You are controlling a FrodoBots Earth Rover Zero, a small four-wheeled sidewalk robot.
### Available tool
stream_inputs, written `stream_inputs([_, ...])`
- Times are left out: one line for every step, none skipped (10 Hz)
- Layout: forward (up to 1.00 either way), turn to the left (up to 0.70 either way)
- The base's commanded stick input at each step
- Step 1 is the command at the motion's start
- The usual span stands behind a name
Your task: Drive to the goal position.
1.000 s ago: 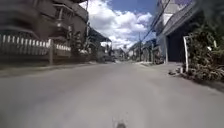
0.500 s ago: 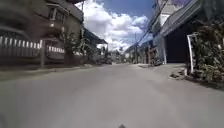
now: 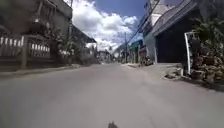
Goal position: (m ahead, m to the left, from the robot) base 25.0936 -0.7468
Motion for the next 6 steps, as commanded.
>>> stream_inputs([1.0,0.0])
stream_inputs([1.0,0.0])
stream_inputs([1.0,0.0])
stream_inputs([1.0,0.0])
stream_inputs([1.0,0.0])
stream_inputs([1.0,0.0])
